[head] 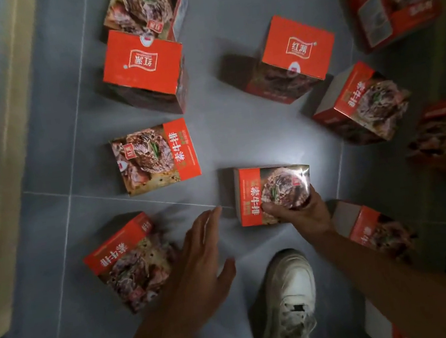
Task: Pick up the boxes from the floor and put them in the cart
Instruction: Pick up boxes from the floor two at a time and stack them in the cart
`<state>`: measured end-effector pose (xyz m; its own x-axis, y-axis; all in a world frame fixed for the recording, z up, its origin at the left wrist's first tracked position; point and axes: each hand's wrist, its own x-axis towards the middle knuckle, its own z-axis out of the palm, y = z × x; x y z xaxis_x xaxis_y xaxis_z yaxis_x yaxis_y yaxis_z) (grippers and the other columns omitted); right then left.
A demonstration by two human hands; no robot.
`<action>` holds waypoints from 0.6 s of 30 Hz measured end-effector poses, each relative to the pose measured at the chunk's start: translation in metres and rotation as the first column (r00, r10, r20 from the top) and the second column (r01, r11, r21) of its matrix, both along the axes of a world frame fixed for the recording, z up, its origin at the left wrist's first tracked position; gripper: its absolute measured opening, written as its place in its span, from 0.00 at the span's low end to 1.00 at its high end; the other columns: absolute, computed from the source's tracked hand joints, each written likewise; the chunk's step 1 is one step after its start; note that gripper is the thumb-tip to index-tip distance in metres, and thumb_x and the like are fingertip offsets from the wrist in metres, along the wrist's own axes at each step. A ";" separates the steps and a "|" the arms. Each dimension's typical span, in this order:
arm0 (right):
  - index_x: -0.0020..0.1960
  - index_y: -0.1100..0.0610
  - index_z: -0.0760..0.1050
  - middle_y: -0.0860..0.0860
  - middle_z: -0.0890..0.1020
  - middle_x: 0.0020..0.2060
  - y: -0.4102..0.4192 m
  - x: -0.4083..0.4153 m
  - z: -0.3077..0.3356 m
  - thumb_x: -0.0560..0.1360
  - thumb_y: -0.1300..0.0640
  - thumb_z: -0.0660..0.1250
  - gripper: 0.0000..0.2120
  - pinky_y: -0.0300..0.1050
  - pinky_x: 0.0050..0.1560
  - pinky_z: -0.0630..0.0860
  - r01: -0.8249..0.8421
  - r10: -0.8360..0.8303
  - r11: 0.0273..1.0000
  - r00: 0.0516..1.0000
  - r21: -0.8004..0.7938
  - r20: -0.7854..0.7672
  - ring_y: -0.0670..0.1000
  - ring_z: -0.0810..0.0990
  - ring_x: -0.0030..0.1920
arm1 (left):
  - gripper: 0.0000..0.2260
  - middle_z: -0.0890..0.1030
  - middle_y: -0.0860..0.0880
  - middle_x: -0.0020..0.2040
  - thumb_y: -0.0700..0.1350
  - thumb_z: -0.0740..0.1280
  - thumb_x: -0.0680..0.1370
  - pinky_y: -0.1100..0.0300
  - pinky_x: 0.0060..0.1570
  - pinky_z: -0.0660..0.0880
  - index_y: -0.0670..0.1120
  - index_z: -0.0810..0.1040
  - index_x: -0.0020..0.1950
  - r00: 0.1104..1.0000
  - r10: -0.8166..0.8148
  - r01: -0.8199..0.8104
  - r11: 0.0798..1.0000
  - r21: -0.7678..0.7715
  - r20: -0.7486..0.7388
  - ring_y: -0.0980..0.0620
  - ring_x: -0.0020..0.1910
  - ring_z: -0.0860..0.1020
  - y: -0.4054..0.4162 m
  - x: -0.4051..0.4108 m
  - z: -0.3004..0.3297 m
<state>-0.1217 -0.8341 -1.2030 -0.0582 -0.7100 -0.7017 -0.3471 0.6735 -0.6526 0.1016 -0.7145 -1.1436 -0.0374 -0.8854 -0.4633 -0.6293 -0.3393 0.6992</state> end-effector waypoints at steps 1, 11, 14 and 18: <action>0.62 0.55 0.78 0.51 0.87 0.52 0.002 0.004 0.002 0.53 0.53 0.88 0.40 0.51 0.54 0.83 0.017 -0.017 1.000 1.000 -0.021 0.021 0.52 0.86 0.54 | 0.35 0.52 0.52 0.81 0.56 0.57 0.77 0.63 0.75 0.52 0.60 0.40 0.79 1.000 -0.001 0.001 1.000 0.000 0.005 0.56 0.80 0.51 -0.002 0.000 0.001; 0.76 0.43 0.63 0.48 0.69 0.65 0.005 0.028 0.080 0.56 0.46 0.85 0.54 0.43 0.59 0.61 -0.548 0.438 0.820 0.787 -0.166 -0.434 0.50 0.64 0.64 | 0.36 0.56 0.54 0.79 0.53 0.64 0.77 0.53 0.74 0.63 0.56 0.49 0.81 0.996 -0.002 -0.006 0.996 0.089 0.092 0.53 0.79 0.56 0.013 0.029 0.057; 0.79 0.48 0.58 0.47 0.66 0.67 0.006 0.025 0.109 0.57 0.42 0.84 0.58 0.45 0.63 0.61 -0.614 0.501 0.781 0.728 -0.118 -0.468 0.51 0.61 0.66 | 0.36 0.58 0.52 0.79 0.49 0.69 0.77 0.53 0.71 0.65 0.53 0.55 0.80 0.988 0.088 -0.102 0.989 0.111 0.125 0.51 0.77 0.59 0.023 0.047 0.076; 0.77 0.49 0.60 0.46 0.65 0.66 0.003 0.032 0.144 0.56 0.42 0.85 0.57 0.52 0.65 0.66 -0.682 0.542 0.714 0.681 -0.158 -0.492 0.50 0.62 0.67 | 0.39 0.62 0.42 0.76 0.44 0.76 0.73 0.50 0.69 0.65 0.45 0.59 0.79 0.911 0.367 -0.408 0.864 0.294 0.186 0.41 0.74 0.63 0.032 0.062 0.093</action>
